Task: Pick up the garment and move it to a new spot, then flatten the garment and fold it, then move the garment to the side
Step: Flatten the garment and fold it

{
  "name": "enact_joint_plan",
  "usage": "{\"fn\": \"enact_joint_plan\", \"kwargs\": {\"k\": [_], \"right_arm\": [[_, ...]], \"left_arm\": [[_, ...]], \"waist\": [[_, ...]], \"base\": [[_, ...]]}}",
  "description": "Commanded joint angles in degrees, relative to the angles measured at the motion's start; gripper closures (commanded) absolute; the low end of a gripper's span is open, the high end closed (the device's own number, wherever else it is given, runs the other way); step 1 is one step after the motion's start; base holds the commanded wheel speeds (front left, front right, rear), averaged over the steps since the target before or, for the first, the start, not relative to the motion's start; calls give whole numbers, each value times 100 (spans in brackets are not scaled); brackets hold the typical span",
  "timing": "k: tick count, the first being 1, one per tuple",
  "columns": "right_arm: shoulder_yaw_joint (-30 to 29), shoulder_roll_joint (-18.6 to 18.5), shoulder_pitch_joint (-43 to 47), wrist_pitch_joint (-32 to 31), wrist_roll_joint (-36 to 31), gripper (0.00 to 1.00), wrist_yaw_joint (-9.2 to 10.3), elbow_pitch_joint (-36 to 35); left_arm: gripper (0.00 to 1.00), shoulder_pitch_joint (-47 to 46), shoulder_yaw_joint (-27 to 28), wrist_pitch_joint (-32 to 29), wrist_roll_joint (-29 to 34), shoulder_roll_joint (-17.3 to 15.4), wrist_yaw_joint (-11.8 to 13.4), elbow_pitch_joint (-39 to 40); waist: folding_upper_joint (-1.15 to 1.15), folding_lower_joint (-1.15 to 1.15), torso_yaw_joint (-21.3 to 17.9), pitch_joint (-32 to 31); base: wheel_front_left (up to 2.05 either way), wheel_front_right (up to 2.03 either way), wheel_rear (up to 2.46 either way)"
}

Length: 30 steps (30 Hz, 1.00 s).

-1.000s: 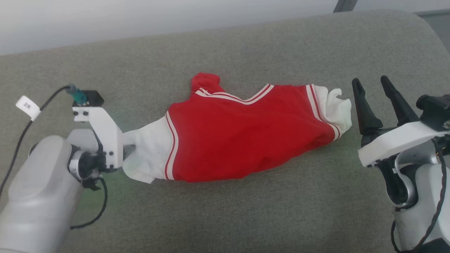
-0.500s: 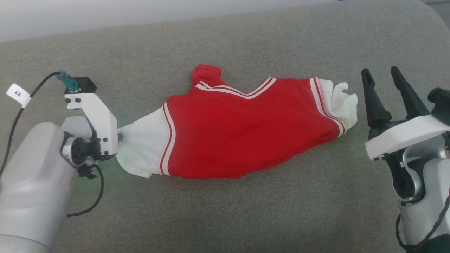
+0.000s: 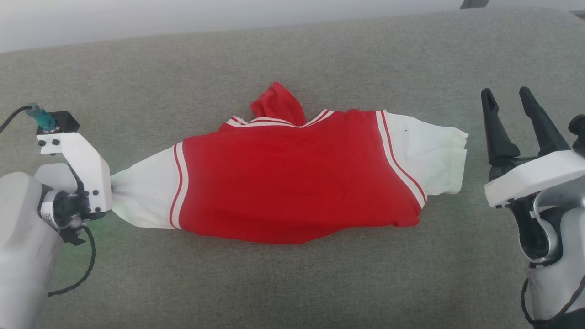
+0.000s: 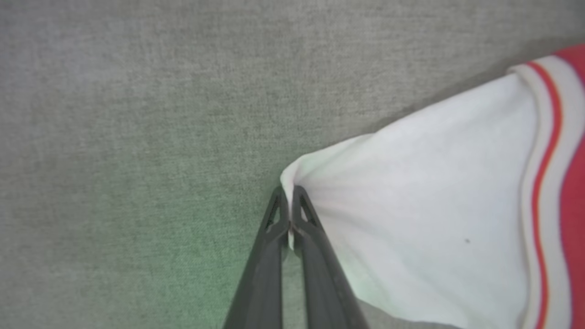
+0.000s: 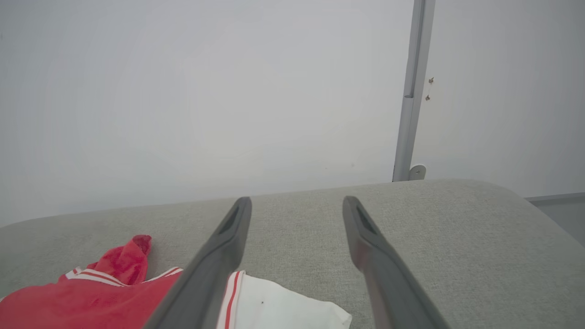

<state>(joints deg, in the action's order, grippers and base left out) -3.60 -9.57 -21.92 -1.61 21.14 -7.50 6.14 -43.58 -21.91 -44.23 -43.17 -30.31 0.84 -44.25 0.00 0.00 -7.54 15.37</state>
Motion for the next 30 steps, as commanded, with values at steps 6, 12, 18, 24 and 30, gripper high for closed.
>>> {"fn": "enact_joint_plan", "kwargs": {"k": [6,12,18,24,30], "right_arm": [[37,-29,12,-99,-45,0,2,-81],[100,-77,-95,-373,10,0,2,-116],[162,-233,-321,-1097,146,0,2,171],[53,-451,-654,-2130,285,0,2,685],[-92,-684,-943,-3270,351,0,2,1186]], "left_arm": [[0,183,-100,-53,6,107,94,85],[0,93,-119,10,-67,336,183,-39],[100,22,-197,2,-115,601,175,-309],[100,-235,-316,101,-32,758,39,-416],[100,-538,-372,249,22,859,-56,-525]], "waist": [[0,0,63,-36],[0,0,69,51],[0,0,112,227],[0,0,274,460],[0,0,483,642]], "base": [[0,0,0],[0,0,0],[0,0,0],[0,0,0],[0,0,0]]}}
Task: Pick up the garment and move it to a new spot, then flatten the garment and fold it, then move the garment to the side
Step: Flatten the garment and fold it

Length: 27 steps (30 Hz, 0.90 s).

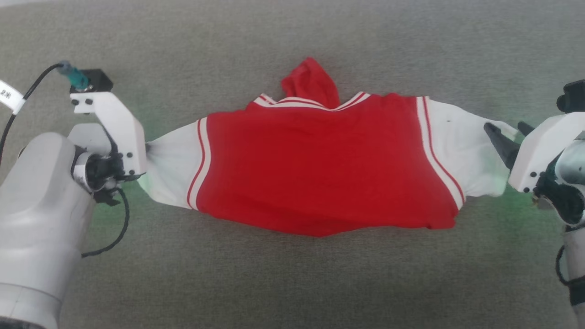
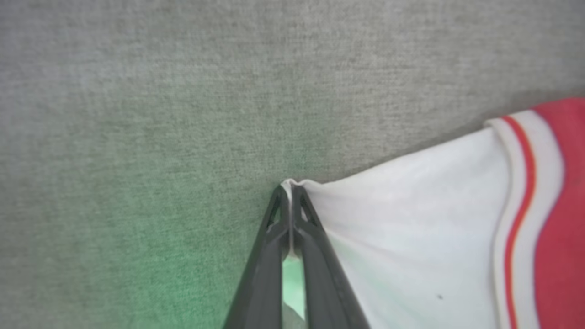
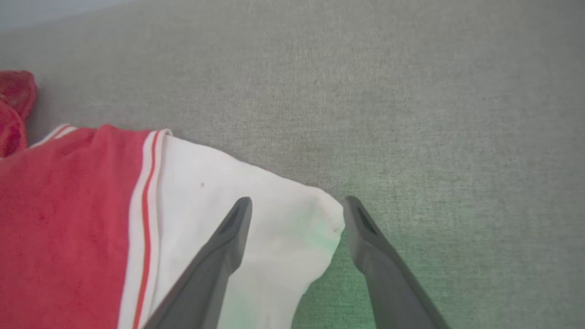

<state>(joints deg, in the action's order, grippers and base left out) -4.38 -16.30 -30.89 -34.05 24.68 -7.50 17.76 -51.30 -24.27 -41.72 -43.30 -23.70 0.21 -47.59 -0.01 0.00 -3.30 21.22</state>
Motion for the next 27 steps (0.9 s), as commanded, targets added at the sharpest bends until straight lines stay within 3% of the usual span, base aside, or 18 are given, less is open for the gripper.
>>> {"fn": "enact_joint_plan", "kwargs": {"k": [1,11,13,14,18,21,27], "right_arm": [[-33,-51,-77,-227,-5,0,2,98],[-95,27,-360,-1716,-57,0,2,934],[-14,48,-400,-2013,-111,71,1,1067],[-9,44,-420,-2154,-148,100,1,1116],[-205,125,-657,-2425,-19,100,1,1134],[-333,165,-886,-2293,0,100,0,974],[-326,237,-1367,-1999,-35,100,2,551]], "left_arm": [[100,196,-147,17,50,205,-9,-214],[100,-132,-229,220,85,357,-168,-400],[100,-174,-247,253,92,382,-196,-470],[100,-198,-257,295,102,395,-208,-505],[100,-319,-224,390,85,404,-164,-634],[100,-490,-140,376,-2,416,-109,-706],[100,-993,-169,346,63,309,-238,-457]], "waist": [[1,0,91,83],[1,0,328,271],[1,0,349,280],[1,0,358,277],[1,0,386,202],[1,0,383,76],[1,0,334,-370]], "base": [[0,0,0],[0,0,0],[0,0,0],[0,0,0],[0,0,0],[0,0,0],[0,0,0]]}}
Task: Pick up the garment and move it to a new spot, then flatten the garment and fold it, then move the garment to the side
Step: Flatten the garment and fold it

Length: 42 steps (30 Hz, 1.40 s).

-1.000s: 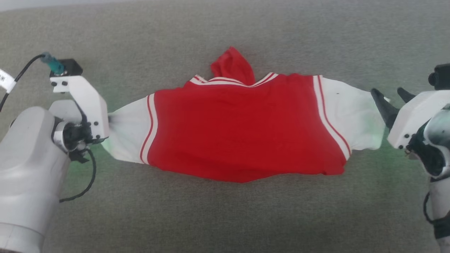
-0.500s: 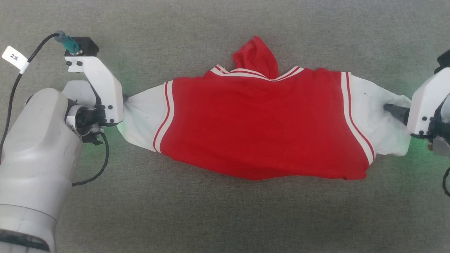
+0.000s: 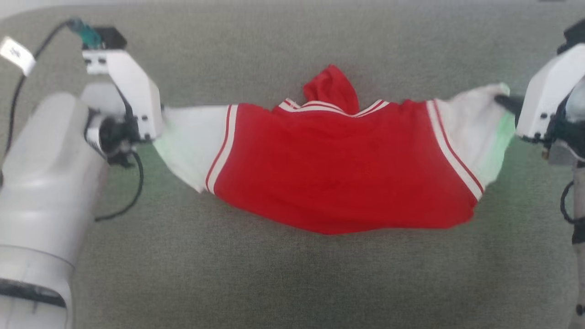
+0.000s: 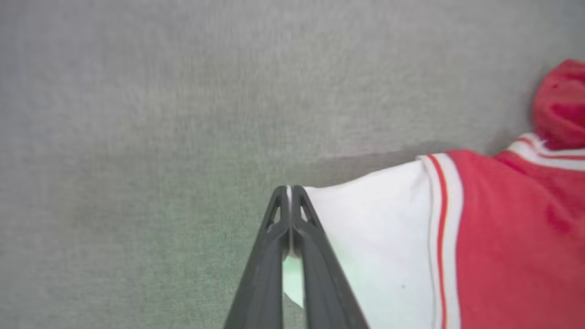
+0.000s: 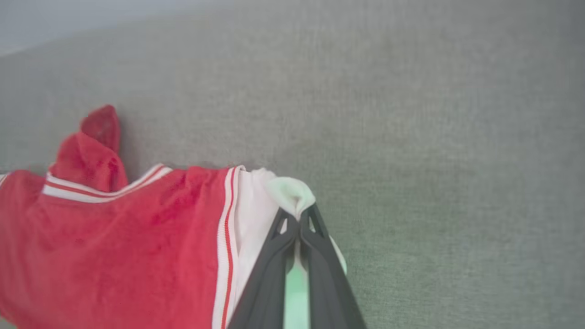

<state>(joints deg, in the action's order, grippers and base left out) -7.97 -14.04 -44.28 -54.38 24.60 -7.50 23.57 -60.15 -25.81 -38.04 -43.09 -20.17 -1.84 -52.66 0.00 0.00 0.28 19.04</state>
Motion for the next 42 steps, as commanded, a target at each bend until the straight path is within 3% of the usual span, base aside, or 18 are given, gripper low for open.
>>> {"fn": "enact_joint_plan", "kwargs": {"k": [1,13,28,36,42], "right_arm": [[80,24,-105,55,-18,100,2,-76],[369,130,-1168,492,-128,100,2,-275],[785,505,-2286,1626,-122,100,2,614],[1113,555,-2724,2216,-69,100,2,1148],[1421,409,-3095,2850,-3,100,2,1539]], "left_arm": [[100,-143,-40,-35,65,-72,-46,93],[100,-1010,-27,-83,191,-322,-64,829],[100,-1600,96,208,270,-597,-60,1021],[100,-1834,158,574,328,-706,-43,1011],[100,-2122,180,1234,474,-672,-91,986]], "waist": [[0,0,-33,-227],[0,0,-111,-998],[0,0,-298,-1681],[0,0,-383,-1670],[0,0,-391,-1240]], "base": [[0,0,0],[0,0,0],[0,0,0],[0,0,0],[0,0,0]]}}
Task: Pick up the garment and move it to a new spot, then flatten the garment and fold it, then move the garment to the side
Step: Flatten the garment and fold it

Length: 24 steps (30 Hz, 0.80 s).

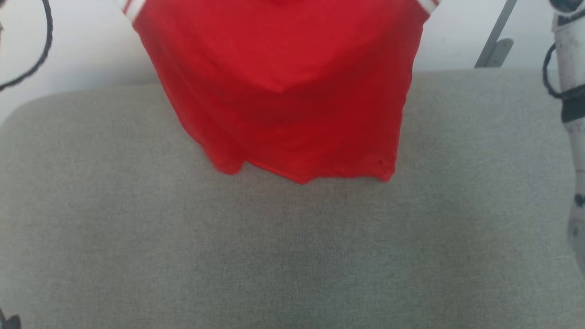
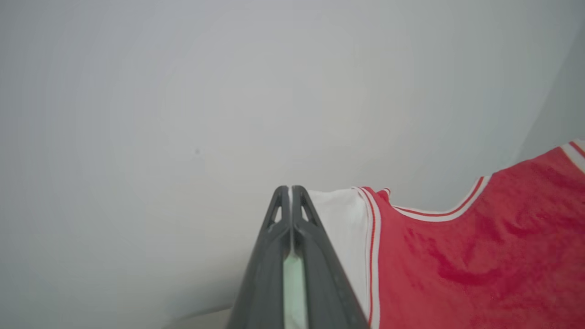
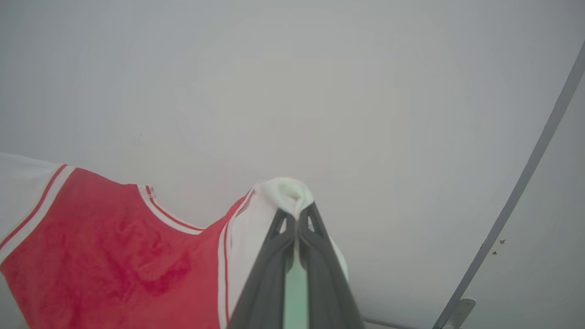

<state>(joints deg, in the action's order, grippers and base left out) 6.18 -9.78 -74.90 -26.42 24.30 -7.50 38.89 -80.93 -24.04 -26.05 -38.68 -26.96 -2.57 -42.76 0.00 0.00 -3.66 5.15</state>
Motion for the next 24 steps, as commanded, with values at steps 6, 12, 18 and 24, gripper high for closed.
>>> {"fn": "enact_joint_plan", "kwargs": {"k": [6,12,18,24], "right_arm": [[437,-279,-657,1142,-166,100,2,399],[754,-495,-1335,2548,-454,100,2,867],[1052,-746,-1979,3986,-1075,100,3,1249],[1234,-812,-1995,4157,-1338,100,3,1488]], "left_arm": [[100,-627,20,978,279,171,-6,-158],[100,-1378,29,2385,616,337,-59,-428],[100,-1936,41,3759,739,527,-249,-655],[100,-1854,-9,4085,814,587,-368,-862]], "waist": [[0,0,68,890],[0,0,158,1572],[0,0,309,1996],[0,0,441,2092]], "base": [[0,0,0],[0,0,0],[0,0,0],[0,0,0]]}}
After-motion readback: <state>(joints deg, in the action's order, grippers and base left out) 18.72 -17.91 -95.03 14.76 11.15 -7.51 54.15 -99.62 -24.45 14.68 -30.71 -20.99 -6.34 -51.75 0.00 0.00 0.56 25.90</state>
